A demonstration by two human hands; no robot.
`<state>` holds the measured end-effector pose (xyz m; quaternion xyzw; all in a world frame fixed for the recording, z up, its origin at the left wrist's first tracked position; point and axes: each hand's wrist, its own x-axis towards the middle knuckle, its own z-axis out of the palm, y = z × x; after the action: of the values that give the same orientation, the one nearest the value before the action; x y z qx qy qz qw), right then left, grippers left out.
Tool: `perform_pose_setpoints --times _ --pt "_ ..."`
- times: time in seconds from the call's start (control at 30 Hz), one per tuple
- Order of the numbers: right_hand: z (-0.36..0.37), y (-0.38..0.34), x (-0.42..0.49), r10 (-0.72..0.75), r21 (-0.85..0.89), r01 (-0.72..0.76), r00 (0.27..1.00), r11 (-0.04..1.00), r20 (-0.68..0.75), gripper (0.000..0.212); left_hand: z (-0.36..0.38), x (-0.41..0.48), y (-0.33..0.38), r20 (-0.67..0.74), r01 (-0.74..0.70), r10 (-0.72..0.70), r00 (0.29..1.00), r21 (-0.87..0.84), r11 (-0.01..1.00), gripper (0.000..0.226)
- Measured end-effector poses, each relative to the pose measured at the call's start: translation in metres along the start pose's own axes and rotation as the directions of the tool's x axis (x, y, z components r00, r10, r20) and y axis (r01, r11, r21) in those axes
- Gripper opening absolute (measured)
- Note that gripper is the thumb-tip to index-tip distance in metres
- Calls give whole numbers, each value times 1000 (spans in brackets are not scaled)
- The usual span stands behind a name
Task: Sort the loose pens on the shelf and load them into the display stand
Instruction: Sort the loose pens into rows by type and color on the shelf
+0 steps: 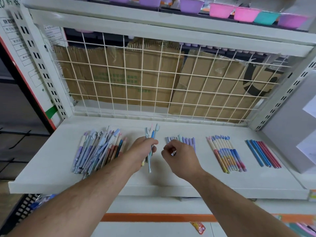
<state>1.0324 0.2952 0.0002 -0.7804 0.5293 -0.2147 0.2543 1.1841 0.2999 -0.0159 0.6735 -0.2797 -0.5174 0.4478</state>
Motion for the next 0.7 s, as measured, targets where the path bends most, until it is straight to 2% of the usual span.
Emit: perform_pose_setpoints --times 0.23,0.37,0.57,0.7 --pt "-12 14 4 33 205 -45 997 978 64 12 43 -6 1 74 47 -31 997 -237 970 25" --pt "-29 29 6 84 246 -97 994 964 63 13 74 -9 5 119 77 -39 992 -335 939 22" --pt "-64 67 8 196 363 -210 978 908 76 22 130 -14 14 174 125 -68 982 -343 931 23" --pt "-87 97 10 234 430 -269 963 862 134 21 169 -10 17 128 76 -42 991 -273 959 21"
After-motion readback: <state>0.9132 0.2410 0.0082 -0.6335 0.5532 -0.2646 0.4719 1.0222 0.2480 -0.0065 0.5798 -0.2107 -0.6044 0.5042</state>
